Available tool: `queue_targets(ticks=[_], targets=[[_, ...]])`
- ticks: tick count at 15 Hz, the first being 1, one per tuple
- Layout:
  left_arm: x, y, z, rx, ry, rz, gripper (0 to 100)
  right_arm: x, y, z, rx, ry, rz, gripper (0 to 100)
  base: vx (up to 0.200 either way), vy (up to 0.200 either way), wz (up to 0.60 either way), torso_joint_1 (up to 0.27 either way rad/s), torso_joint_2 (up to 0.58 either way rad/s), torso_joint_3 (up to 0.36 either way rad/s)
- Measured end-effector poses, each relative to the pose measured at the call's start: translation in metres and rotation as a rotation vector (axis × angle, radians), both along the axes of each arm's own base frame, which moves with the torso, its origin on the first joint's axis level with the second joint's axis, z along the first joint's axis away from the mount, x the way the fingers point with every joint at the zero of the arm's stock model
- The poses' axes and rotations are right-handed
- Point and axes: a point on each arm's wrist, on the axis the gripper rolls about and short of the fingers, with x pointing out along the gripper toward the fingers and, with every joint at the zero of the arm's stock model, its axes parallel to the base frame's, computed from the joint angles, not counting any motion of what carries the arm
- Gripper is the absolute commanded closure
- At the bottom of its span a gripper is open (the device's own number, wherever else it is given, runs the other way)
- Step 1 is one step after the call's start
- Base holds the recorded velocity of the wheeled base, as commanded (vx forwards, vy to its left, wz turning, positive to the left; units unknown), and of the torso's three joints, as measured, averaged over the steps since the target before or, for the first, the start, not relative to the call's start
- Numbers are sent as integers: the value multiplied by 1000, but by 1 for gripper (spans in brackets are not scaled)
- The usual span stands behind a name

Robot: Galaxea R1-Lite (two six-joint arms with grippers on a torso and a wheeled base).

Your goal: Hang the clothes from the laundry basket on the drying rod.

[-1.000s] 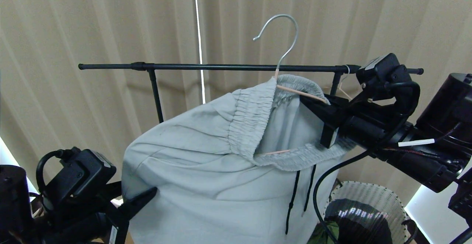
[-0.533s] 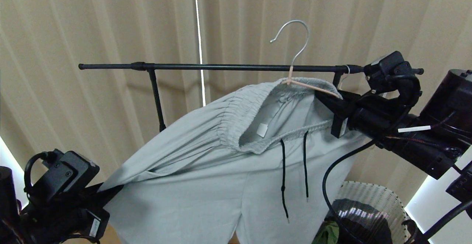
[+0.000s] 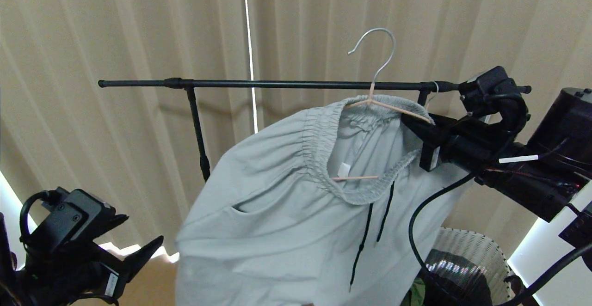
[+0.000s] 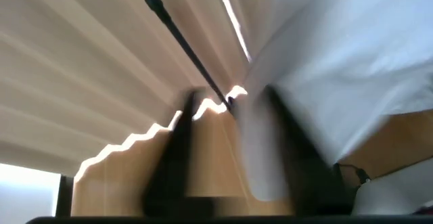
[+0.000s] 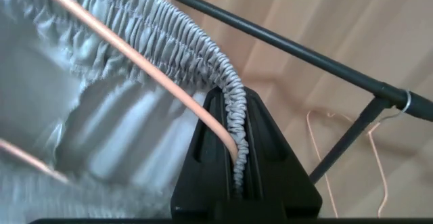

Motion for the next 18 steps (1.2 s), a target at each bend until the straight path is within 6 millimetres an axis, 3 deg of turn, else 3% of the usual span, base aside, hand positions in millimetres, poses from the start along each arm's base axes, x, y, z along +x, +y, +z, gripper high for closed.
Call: queue_targets(ticks=[4,7,10,14,18], targets=[[-19,-4,11,-38,-97,-75,0,-2,-3,-13,-46,97,-23,100,0,0,0,0,0,0],[-41,2,17,-85,-177,-76,0,-6,-11,-30,-106,203,-145,100,0,0,0,0,0,0],[-54,12,14,-124,-208,-2,0,-12,-17,-42,-147,257,-241,100,0,0,0,0,0,0],[-77,36,4,-118,-168,269,0,-18,-28,-46,-166,291,-284,100,0,0,0,0,0,0],[-98,38,3,-138,-228,302,0,-17,-35,-44,-161,291,-312,100,0,0,0,0,0,0]])
